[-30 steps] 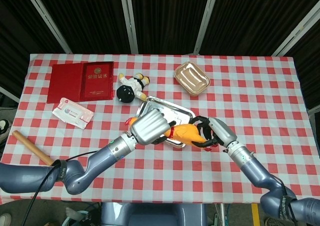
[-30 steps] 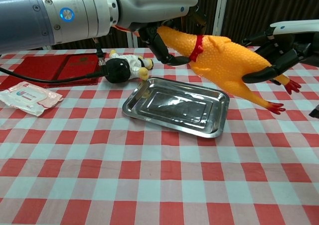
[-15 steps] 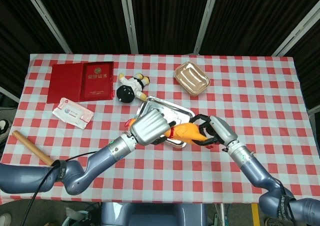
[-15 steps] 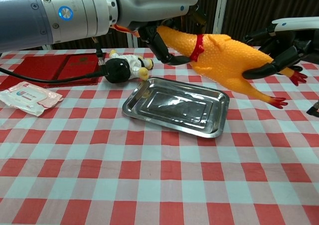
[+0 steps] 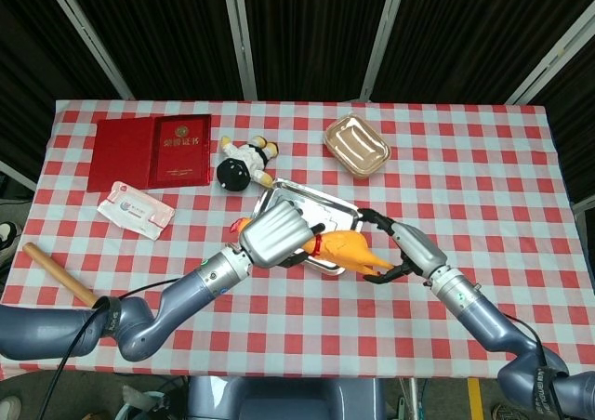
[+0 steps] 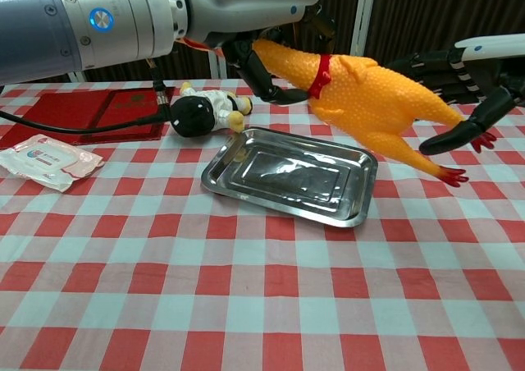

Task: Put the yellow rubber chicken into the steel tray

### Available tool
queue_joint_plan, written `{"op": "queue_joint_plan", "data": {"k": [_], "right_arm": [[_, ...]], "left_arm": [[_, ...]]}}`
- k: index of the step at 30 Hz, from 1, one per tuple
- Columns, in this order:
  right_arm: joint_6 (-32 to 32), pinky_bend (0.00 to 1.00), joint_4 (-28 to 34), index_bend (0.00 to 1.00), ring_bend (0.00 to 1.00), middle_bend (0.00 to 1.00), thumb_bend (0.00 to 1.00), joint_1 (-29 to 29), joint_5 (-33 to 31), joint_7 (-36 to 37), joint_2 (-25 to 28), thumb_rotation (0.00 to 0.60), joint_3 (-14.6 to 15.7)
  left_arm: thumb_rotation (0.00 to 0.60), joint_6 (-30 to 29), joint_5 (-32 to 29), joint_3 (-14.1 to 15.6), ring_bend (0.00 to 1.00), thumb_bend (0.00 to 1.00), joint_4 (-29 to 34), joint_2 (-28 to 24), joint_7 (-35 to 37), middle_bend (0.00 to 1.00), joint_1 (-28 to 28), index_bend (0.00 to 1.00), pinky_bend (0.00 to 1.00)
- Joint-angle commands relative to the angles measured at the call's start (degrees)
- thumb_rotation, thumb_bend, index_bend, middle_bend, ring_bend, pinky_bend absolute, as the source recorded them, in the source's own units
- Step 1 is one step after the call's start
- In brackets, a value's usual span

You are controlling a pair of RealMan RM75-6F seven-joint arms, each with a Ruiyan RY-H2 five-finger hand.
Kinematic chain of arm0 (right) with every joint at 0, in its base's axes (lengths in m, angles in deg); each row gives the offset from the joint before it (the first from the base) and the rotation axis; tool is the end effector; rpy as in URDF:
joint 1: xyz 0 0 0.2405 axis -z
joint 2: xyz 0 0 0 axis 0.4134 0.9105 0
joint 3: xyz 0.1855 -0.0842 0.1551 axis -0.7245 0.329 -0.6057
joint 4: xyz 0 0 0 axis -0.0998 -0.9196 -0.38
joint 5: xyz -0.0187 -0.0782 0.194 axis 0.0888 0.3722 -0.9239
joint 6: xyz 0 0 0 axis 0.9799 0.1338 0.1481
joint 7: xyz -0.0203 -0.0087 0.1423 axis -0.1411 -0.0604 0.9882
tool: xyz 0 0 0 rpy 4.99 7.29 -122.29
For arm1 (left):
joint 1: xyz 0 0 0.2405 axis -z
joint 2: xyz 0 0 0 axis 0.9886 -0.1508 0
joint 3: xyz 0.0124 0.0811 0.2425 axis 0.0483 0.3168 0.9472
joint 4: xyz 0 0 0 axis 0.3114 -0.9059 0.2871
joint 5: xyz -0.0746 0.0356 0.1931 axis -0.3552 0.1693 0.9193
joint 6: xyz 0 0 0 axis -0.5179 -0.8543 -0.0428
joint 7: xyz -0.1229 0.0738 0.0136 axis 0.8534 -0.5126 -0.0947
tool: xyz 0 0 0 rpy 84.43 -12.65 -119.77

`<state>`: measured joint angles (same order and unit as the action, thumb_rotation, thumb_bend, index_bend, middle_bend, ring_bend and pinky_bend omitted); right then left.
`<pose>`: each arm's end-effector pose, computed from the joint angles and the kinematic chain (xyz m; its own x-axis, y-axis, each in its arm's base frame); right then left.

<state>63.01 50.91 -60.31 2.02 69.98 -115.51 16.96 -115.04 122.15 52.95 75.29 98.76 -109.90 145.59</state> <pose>-0.1646 -0.3143 0.0838 -0.1124 -0.5534 0.8253 -0.9605 -0.1522 -0.2329 0.0203 0.3297 0.0136 0.6301 -0.1171 0.7677 0.4122 -0.7874 -0.4584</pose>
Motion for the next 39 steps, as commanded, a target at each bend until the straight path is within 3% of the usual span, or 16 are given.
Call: {"op": "queue_joint_plan", "data": {"k": [1, 11, 21, 31, 39], "right_arm": [[0.6, 0.06, -0.5, 0.0, 0.01, 0.0, 0.08, 0.4, 1.5, 1.0, 0.8, 0.6, 0.4], [5.1, 0.06, -3.2, 0.0, 0.0, 0.0, 0.08, 2.7, 2.3, 0.2, 2.1, 0.6, 1.0], [11.0, 0.06, -5.7, 0.0, 0.0, 0.0, 0.08, 6.4, 1.9, 2.1, 3.5, 0.6, 0.9], [11.5, 0.06, -7.6, 0.0, 0.0, 0.0, 0.08, 7.1, 2.5, 4.0, 3.0, 0.6, 1.4], [10.9, 0.06, -7.4, 0.0, 0.0, 0.0, 0.08, 7.2, 1.5, 4.2, 3.3, 0.6, 1.3]], "left_arm": [[0.6, -0.3, 0.8, 0.1, 0.65, 0.75, -0.3, 0.0, 0.7, 0.73, -0.3, 0.64, 0.69], [0.6, -1.9, 4.6, 1.7, 0.65, 0.75, -1.9, -0.3, 4.5, 0.73, -2.5, 0.64, 0.69], [0.6, -2.7, 7.0, 3.3, 0.64, 0.74, -16.8, 4.5, 14.9, 0.72, -5.8, 0.63, 0.69], [0.6, -1.6, 10.6, 3.6, 0.6, 0.66, -32.0, 12.1, 27.0, 0.69, -6.0, 0.61, 0.59], [0.6, 1.1, 10.1, 3.1, 0.58, 0.58, -37.2, 16.6, 28.4, 0.66, -5.3, 0.58, 0.54]]}}
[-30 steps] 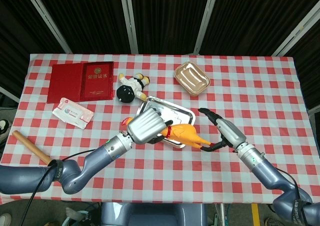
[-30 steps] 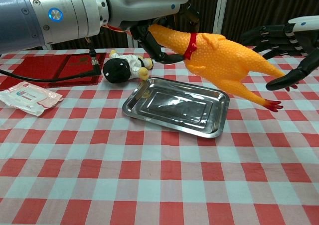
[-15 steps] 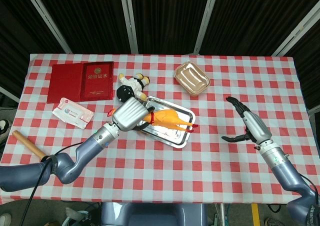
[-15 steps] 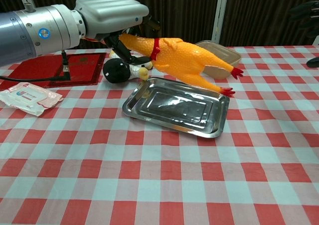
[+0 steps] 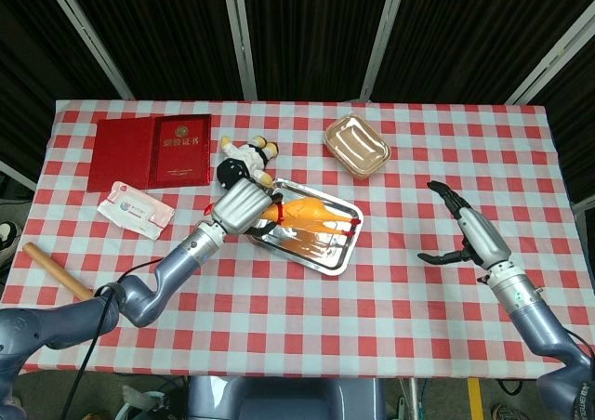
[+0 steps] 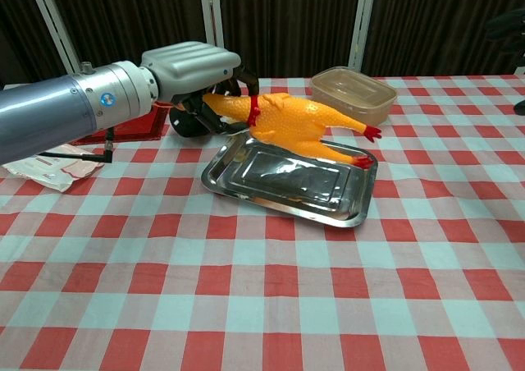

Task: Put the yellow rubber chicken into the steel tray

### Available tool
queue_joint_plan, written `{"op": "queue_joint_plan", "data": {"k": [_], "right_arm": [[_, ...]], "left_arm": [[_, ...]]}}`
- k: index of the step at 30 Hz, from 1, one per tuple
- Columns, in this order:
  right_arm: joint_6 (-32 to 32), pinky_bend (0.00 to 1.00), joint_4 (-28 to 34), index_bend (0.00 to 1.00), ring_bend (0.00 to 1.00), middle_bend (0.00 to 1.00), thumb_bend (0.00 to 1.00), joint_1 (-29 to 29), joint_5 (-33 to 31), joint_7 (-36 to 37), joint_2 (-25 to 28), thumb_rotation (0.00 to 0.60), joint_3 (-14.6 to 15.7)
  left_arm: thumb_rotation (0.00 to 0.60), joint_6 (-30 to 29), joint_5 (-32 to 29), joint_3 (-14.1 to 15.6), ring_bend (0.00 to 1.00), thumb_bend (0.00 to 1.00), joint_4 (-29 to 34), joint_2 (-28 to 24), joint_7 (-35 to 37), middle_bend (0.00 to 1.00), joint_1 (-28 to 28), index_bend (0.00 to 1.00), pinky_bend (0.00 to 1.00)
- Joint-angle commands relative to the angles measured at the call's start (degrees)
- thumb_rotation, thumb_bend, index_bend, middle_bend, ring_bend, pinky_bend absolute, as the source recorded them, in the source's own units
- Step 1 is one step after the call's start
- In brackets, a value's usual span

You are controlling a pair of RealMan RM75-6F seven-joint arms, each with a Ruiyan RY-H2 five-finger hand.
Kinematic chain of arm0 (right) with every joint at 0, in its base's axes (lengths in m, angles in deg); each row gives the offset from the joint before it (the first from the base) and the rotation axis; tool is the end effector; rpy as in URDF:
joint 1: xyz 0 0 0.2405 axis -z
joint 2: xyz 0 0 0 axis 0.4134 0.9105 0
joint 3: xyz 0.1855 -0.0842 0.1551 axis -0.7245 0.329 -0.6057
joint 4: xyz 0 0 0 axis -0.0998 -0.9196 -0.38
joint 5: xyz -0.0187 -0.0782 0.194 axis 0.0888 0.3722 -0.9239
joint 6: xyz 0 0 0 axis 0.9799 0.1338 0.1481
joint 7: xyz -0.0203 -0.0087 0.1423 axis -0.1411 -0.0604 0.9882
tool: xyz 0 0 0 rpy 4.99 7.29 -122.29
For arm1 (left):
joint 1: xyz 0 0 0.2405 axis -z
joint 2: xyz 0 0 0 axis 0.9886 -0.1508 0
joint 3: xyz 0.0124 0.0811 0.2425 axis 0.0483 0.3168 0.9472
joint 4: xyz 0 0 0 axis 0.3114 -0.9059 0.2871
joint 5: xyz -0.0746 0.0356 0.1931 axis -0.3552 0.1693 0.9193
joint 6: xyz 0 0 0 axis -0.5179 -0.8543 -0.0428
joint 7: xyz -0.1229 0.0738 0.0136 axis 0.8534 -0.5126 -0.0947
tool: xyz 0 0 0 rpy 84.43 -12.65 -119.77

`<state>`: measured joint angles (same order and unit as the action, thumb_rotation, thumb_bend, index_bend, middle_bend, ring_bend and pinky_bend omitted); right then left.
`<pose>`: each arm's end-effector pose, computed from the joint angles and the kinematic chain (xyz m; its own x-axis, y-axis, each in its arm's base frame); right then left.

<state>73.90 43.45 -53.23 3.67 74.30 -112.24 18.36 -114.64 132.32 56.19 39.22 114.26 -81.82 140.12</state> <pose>-0.2314 -0.3163 0.1386 -0.1238 -0.3275 0.9367 -0.9816 -0.0979 -0.1639 -0.0724 0.4002 -0.0381 0.5804 0.0280 0.8139 0.6159 -0.6690 -0.4161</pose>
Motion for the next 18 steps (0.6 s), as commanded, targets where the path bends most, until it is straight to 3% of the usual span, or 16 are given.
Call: {"op": "queue_joint_plan", "data": {"k": [1, 6, 10, 14, 18], "right_arm": [[0.0, 0.06, 0.1, 0.0, 0.0, 0.0, 0.08, 0.1, -0.3, -0.2, 0.0, 0.6, 0.0], [-0.6, 0.06, 0.1, 0.0, 0.0, 0.0, 0.08, 0.2, -0.9, -0.1, 0.0, 0.6, 0.0], [-0.6, 0.06, -0.1, 0.0, 0.0, 0.0, 0.08, 0.3, -1.1, 0.1, -0.1, 0.6, 0.0], [-0.7, 0.06, -0.2, 0.0, 0.0, 0.0, 0.08, 0.3, -1.0, 0.3, -0.2, 0.6, 0.0], [-0.8, 0.06, -0.1, 0.0, 0.0, 0.0, 0.08, 0.4, -1.1, 0.4, -0.3, 0.6, 0.0]], "left_arm": [[0.6, 0.7, -0.1, -0.2, 0.58, 0.58, -1.6, 1.5, 0.4, 0.66, 0.2, 0.58, 0.54], [0.6, 0.7, -0.3, -0.6, 0.52, 0.52, -3.6, 3.0, 0.0, 0.6, -0.1, 0.52, 0.51], [0.6, 1.8, -2.2, -1.1, 0.33, 0.38, -3.2, 3.0, -2.1, 0.39, -0.6, 0.33, 0.41], [0.6, 3.0, -4.9, -1.7, 0.06, 0.19, -1.3, 2.5, -6.7, 0.08, -1.0, 0.05, 0.22], [0.6, 4.1, -8.1, -2.5, 0.0, 0.09, 2.2, 1.4, -10.9, 0.0, -1.4, 0.0, 0.11]]}}
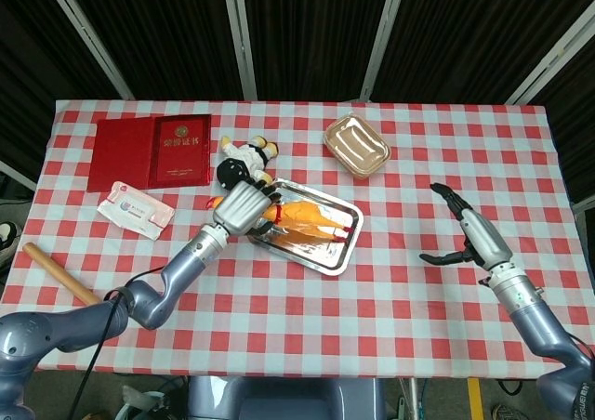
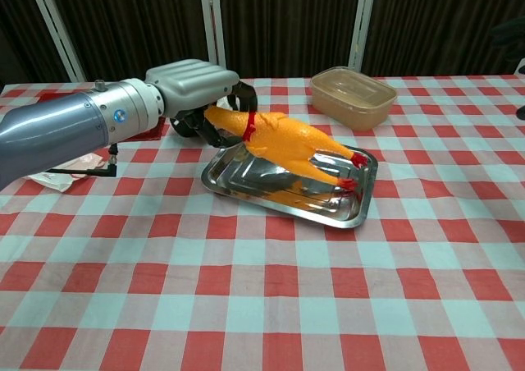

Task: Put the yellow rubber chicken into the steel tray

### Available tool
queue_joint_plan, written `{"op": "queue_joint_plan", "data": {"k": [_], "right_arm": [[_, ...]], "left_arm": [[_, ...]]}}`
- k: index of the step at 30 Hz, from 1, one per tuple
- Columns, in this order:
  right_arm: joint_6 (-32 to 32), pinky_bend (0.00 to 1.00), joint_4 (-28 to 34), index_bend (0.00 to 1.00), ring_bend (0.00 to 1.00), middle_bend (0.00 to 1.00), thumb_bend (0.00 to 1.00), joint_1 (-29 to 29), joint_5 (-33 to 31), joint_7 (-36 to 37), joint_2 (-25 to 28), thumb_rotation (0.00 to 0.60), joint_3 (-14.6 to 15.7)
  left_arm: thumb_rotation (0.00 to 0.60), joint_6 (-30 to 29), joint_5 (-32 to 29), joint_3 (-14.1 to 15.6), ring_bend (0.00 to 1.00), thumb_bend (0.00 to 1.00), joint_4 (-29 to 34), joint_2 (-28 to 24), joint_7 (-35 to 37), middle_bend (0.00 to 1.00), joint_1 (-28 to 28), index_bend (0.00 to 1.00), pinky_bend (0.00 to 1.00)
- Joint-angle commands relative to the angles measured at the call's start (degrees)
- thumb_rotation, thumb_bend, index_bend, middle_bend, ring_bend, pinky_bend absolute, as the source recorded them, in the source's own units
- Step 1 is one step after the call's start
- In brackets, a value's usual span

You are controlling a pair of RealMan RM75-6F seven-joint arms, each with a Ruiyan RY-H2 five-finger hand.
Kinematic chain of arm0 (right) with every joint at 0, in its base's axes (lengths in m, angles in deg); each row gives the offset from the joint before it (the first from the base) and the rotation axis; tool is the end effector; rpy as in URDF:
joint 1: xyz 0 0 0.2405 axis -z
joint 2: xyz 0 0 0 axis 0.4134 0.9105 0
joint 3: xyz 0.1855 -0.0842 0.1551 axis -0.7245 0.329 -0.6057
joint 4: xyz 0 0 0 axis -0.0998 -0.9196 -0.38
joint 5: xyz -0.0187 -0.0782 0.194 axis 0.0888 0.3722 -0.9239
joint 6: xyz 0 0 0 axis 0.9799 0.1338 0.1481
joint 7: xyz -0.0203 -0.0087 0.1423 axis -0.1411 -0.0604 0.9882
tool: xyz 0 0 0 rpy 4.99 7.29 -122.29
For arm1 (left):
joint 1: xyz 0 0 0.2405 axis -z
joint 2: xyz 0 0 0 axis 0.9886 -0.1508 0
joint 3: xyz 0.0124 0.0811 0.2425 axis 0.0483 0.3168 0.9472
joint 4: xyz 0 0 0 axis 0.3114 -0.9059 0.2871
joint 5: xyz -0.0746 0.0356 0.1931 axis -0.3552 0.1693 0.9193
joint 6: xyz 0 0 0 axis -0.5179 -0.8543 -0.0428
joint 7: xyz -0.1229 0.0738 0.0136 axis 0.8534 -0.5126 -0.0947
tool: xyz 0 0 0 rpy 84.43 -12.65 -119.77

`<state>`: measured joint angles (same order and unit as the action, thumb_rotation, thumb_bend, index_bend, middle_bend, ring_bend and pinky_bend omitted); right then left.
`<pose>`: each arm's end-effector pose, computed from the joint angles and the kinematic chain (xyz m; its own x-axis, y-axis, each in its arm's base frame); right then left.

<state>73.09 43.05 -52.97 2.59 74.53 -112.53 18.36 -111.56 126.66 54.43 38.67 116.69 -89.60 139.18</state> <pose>-0.2368 -0.3159 0.1369 -0.1386 -0.3296 0.9339 -0.9831 -0.0683 -0.1700 -0.0800 0.4007 -0.0522 0.6249 0.0545 0.7788 0.6363 -0.6135 -0.4677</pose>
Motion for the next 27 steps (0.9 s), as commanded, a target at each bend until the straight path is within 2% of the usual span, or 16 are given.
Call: {"op": "queue_joint_plan", "data": {"k": [1, 6, 12, 16, 20, 24, 27], "right_arm": [[0.0, 0.06, 0.3, 0.0, 0.0, 0.0, 0.08, 0.1, 0.0, 0.2, 0.1, 0.6, 0.1], [0.2, 0.06, 0.5, 0.0, 0.0, 0.0, 0.08, 0.3, 0.1, 0.1, 0.3, 0.6, 0.0], [0.4, 0.06, 0.7, 0.0, 0.0, 0.0, 0.08, 0.6, 0.3, 0.0, 0.6, 0.6, 0.2], [2.0, 0.06, 0.3, 0.0, 0.0, 0.0, 0.08, 1.4, 0.5, -0.7, 1.1, 0.6, 0.1], [5.1, 0.07, -1.0, 0.0, 0.03, 0.01, 0.1, 2.8, -0.3, -4.7, 0.8, 0.6, 0.0], [9.3, 0.13, -2.7, 0.04, 0.11, 0.08, 0.27, 5.0, -2.3, -10.6, -0.4, 0.6, 0.1], [11.5, 0.15, -3.9, 0.08, 0.12, 0.09, 0.29, 6.4, -2.8, -13.8, -1.1, 0.6, 0.6]], "left_arm": [[0.6, 1.1, -2.8, -0.7, 0.0, 0.09, 3.4, -1.3, -3.9, 0.0, -0.5, 0.0, 0.1], [0.6, 1.7, -5.3, -1.2, 0.0, 0.05, 6.1, -2.8, -6.4, 0.0, -1.0, 0.0, 0.01], [0.6, -0.8, -5.1, -2.0, 0.0, 0.05, 10.4, -5.7, -5.9, 0.0, -2.2, 0.0, 0.0], [0.6, -5.8, -4.4, -2.5, 0.0, 0.05, 18.3, -11.9, -5.3, 0.0, -5.6, 0.0, 0.0], [0.6, -10.9, -3.8, -1.4, 0.0, 0.05, 27.8, -20.1, -6.5, 0.0, -10.4, 0.0, 0.0], [0.6, -17.3, -1.6, 0.5, 0.0, 0.05, 34.0, -26.9, -5.6, 0.0, -16.2, 0.01, 0.0], [0.6, -21.8, 0.3, 1.8, 0.0, 0.05, 36.2, -30.2, -3.6, 0.03, -20.2, 0.05, 0.0]]}}
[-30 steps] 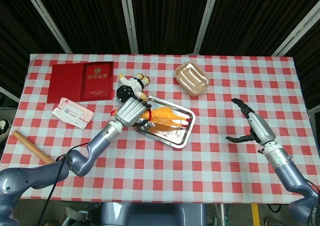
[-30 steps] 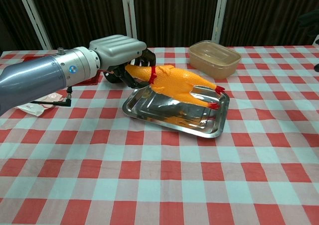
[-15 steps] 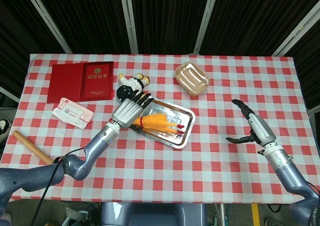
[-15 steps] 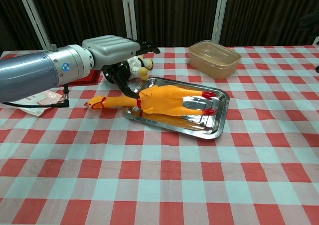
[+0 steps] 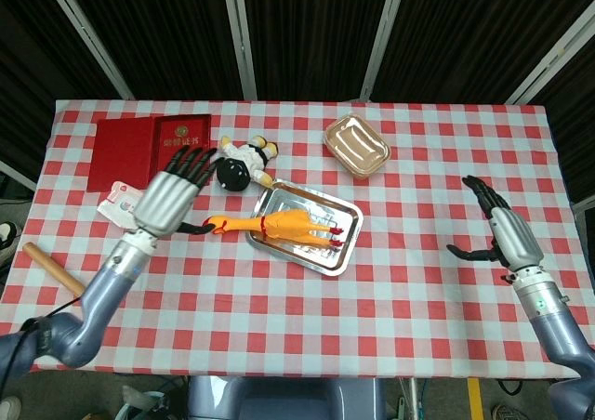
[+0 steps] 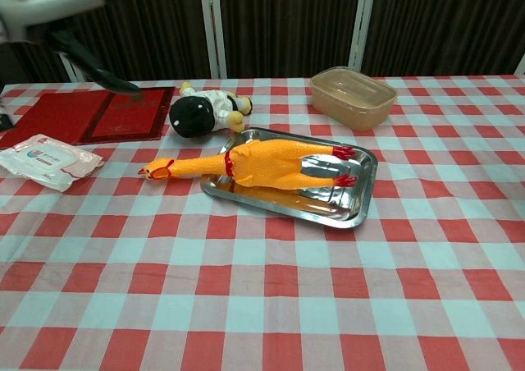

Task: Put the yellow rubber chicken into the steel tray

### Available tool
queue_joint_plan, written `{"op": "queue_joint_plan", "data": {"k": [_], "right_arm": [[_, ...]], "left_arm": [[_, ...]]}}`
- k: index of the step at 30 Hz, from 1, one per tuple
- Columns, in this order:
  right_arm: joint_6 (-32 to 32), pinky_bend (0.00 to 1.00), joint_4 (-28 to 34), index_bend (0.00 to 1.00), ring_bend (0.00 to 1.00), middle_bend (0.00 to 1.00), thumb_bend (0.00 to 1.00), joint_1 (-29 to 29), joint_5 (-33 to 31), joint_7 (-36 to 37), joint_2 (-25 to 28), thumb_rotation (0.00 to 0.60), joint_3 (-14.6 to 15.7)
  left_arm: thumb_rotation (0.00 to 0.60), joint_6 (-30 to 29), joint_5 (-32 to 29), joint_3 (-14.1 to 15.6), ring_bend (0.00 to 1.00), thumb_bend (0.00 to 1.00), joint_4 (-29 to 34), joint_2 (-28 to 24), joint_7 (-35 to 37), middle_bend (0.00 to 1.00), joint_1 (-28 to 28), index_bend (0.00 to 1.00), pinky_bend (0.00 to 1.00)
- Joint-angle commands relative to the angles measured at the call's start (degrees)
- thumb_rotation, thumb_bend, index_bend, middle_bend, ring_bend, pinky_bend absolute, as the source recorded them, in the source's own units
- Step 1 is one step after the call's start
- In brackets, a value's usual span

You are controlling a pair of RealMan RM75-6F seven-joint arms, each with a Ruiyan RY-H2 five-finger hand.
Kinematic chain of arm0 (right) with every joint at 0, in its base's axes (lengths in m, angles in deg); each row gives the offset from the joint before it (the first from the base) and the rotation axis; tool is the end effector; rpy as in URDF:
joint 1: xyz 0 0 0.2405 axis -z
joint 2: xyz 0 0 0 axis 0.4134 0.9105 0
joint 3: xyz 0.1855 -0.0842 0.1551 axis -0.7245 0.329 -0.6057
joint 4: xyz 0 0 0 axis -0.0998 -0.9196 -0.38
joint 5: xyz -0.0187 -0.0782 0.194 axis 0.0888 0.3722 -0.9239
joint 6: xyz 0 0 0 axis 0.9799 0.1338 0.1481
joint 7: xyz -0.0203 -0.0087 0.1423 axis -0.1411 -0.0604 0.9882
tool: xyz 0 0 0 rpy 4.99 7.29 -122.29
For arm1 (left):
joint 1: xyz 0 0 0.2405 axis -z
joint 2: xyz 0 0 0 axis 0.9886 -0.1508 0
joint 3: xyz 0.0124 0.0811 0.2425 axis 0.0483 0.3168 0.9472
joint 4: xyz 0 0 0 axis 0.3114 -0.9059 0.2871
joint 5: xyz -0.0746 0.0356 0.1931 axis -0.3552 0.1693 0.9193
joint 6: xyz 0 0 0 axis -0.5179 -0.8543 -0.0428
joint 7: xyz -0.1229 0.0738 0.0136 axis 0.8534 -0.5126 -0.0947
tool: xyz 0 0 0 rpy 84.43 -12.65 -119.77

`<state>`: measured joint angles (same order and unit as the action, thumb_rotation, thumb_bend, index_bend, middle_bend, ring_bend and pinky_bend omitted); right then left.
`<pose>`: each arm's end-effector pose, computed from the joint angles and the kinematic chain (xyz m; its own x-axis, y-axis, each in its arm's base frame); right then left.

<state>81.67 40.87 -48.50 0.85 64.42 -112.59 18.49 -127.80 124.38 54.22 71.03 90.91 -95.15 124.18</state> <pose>-0.2639 -0.3044 0.1626 0.0175 -0.1569 0.9875 -0.9974 -0.0724 0.0062 -0.1303 0.3493 0.0880 0.5106 -0.0379 0.8590 0.7658 -0.4343 -0.4743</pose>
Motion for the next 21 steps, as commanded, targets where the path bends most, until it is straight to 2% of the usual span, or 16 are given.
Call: {"op": "queue_joint_plan", "data": {"k": [1, 3, 9, 13, 18, 21], "right_arm": [[4.0, 0.15, -2.4, 0.08, 0.12, 0.09, 0.29, 2.5, -1.1, -5.4, -1.3, 0.6, 0.7], [9.9, 0.15, -5.2, 0.08, 0.12, 0.09, 0.29, 4.7, -0.4, -12.5, -2.5, 0.6, 1.2], [17.7, 0.15, -7.2, 0.08, 0.12, 0.09, 0.29, 9.1, 1.9, -19.6, -5.1, 0.6, 3.1], [21.7, 0.15, -7.9, 0.08, 0.12, 0.09, 0.29, 12.1, 3.3, -22.3, -6.7, 0.6, 4.5], [23.6, 0.15, -6.8, 0.08, 0.12, 0.09, 0.29, 14.8, 4.2, -22.7, -7.6, 0.6, 6.0], [24.4, 0.15, -6.2, 0.08, 0.12, 0.09, 0.29, 15.8, 4.8, -23.0, -7.6, 0.6, 6.2]], "left_arm": [[0.6, -7.0, 3.4, 2.5, 0.0, 0.05, 4.2, -5.3, 2.7, 0.03, -6.5, 0.06, 0.0], [0.6, -12.8, 5.2, 4.5, 0.0, 0.05, 4.6, -7.8, 5.4, 0.04, -11.8, 0.07, 0.0], [0.6, -20.5, 9.4, 8.5, 0.0, 0.05, 2.6, -9.8, 12.2, 0.09, -20.4, 0.13, 0.0], [0.6, -23.1, 11.5, 11.0, 0.0, 0.05, 0.6, -9.4, 12.9, 0.09, -24.6, 0.13, 0.0], [0.6, -24.9, 14.7, 13.6, 0.0, 0.05, -2.2, -7.2, 13.7, 0.09, -28.2, 0.14, 0.0], [0.6, -25.0, 15.6, 13.9, 0.0, 0.05, -2.9, -6.7, 13.6, 0.09, -29.3, 0.14, 0.0]]}}
